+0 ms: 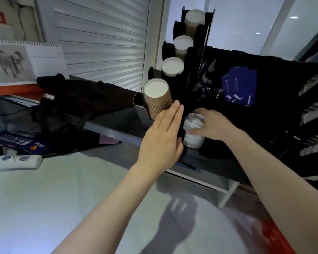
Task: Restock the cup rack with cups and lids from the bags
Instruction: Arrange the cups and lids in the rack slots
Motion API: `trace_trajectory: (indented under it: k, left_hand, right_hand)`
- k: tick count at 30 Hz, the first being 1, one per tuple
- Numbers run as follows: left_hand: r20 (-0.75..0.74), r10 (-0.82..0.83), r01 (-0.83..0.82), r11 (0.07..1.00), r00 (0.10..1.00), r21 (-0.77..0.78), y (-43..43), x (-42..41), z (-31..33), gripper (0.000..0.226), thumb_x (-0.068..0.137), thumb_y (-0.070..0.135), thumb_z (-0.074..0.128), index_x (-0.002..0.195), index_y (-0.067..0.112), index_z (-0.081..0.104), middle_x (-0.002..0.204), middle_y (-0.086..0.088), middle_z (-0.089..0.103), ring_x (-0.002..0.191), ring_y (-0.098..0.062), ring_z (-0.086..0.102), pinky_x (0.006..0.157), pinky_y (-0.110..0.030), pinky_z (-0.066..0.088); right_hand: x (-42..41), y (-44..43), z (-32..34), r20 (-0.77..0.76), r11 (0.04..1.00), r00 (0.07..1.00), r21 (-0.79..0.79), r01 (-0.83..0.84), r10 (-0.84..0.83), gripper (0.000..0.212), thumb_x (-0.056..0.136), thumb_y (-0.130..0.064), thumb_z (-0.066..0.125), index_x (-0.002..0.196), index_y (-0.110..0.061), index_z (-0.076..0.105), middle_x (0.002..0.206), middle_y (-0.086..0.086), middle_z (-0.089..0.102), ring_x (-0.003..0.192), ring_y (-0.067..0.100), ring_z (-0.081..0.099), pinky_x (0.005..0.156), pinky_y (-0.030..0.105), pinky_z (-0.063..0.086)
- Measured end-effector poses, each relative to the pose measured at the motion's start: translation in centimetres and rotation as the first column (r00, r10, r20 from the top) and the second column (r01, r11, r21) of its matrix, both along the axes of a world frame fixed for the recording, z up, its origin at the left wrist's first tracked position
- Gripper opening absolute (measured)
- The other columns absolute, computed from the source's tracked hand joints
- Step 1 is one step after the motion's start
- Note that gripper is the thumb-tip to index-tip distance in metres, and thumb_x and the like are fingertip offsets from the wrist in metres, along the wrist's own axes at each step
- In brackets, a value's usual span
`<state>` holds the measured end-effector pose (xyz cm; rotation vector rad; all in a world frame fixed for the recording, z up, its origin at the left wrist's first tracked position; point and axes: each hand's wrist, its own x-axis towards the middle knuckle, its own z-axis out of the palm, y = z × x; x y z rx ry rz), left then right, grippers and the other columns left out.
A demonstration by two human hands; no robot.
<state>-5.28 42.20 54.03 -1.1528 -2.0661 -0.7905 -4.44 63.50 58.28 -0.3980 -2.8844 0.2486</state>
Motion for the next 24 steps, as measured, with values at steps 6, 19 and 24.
trace_trajectory:
  k: [6, 19, 24]
  left_hand:
    - [0.012, -0.027, 0.027, 1.000, 1.000, 0.005, -0.2, -0.2, 0.0, 0.073, 0.078, 0.010, 0.061, 0.145, 0.002, 0.031, 0.152, -0.011, 0.029, 0.132, -0.028, 0.036, 0.110, -0.024, 0.023]
    - [-0.012, -0.027, 0.026, 0.998, 1.000, -0.055, -0.3, -0.5, -0.5, 0.073, 0.081, 0.013, 0.059, 0.146, 0.001, 0.029, 0.156, -0.012, 0.020, 0.139, -0.028, 0.029, 0.114, -0.037, 0.026]
    - [0.006, -0.036, 0.036, 0.998, 0.999, -0.043, -0.4, -0.4, -0.3, 0.075, 0.078, 0.012, 0.061, 0.146, 0.002, 0.030, 0.156, -0.010, 0.022, 0.138, -0.028, 0.031, 0.114, -0.032, 0.026]
  right_hand:
    - [-0.5, -0.2, 0.2, 0.064, 0.999, 0.998, -0.049, 0.008, -0.005, 0.085, 0.071, -0.045, 0.078, 0.143, -0.022, 0.038, 0.135, 0.015, 0.043, 0.122, 0.026, 0.043, 0.096, 0.037, 0.044]
    - [-0.4, -1.3, 0.7, -0.006, 0.993, 0.998, -0.104, 0.055, -0.056, 0.072, 0.064, -0.030, 0.079, 0.129, -0.029, 0.050, 0.117, 0.001, 0.058, 0.101, 0.020, 0.057, 0.084, 0.037, 0.053]
    - [0.3, -0.9, 0.4, -0.126, 0.997, 0.991, -0.072, 0.033, -0.042, 0.074, 0.065, -0.030, 0.081, 0.133, -0.031, 0.049, 0.121, 0.000, 0.058, 0.108, 0.021, 0.055, 0.084, 0.032, 0.048]
